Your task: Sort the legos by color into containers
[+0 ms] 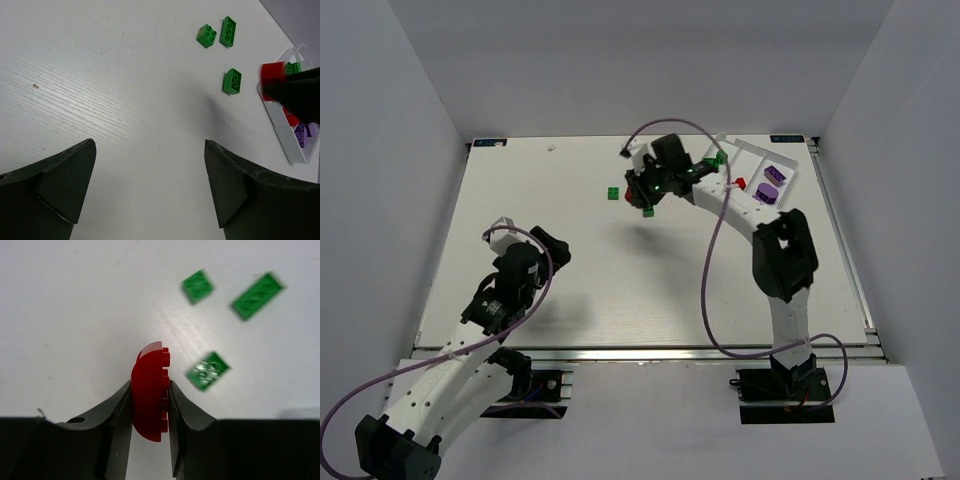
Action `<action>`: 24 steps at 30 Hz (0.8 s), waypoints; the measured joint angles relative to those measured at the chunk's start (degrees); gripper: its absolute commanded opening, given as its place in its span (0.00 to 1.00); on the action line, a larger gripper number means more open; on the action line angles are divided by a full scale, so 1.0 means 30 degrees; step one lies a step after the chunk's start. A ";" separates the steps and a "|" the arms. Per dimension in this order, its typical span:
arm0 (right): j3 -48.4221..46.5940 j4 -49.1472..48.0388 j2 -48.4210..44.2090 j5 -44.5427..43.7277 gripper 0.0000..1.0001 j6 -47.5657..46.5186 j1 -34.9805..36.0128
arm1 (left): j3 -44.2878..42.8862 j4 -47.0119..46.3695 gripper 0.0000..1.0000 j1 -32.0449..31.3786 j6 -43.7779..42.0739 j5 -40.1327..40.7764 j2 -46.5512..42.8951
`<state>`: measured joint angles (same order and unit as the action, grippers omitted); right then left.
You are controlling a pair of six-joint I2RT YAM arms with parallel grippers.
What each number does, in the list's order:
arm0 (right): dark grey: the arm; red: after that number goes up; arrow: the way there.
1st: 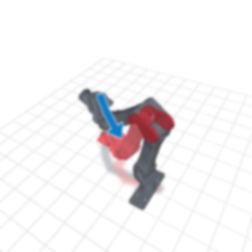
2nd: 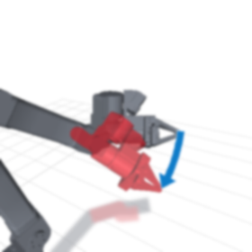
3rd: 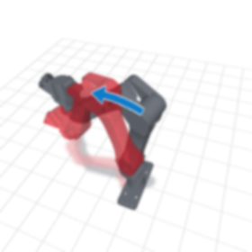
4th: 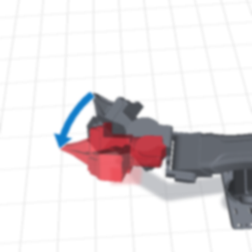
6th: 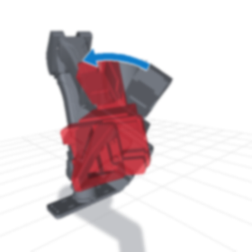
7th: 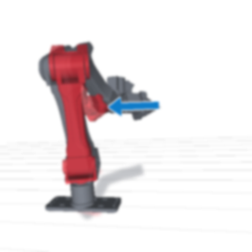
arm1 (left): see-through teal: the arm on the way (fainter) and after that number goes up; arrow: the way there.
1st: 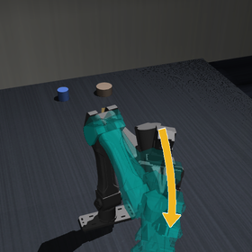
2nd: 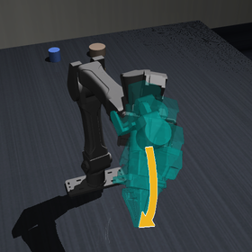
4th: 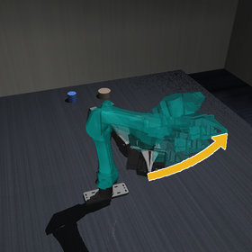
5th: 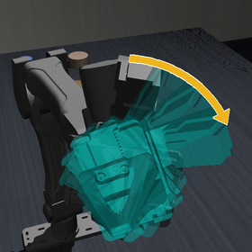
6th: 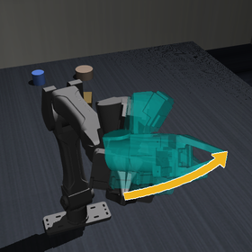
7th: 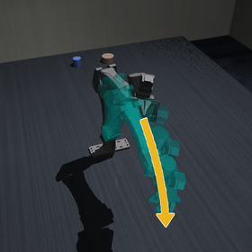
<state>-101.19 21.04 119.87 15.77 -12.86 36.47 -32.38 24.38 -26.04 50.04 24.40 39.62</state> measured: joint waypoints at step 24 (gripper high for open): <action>-0.2608 -0.1508 0.2157 -0.0962 0.04 0.5100 -1.0834 | 0.0386 -0.1989 0.98 0.0007 -0.0211 -0.0954 0.1698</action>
<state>-109.01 16.51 126.34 12.88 2.44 3.97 -31.22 18.41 -26.02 49.41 21.54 44.71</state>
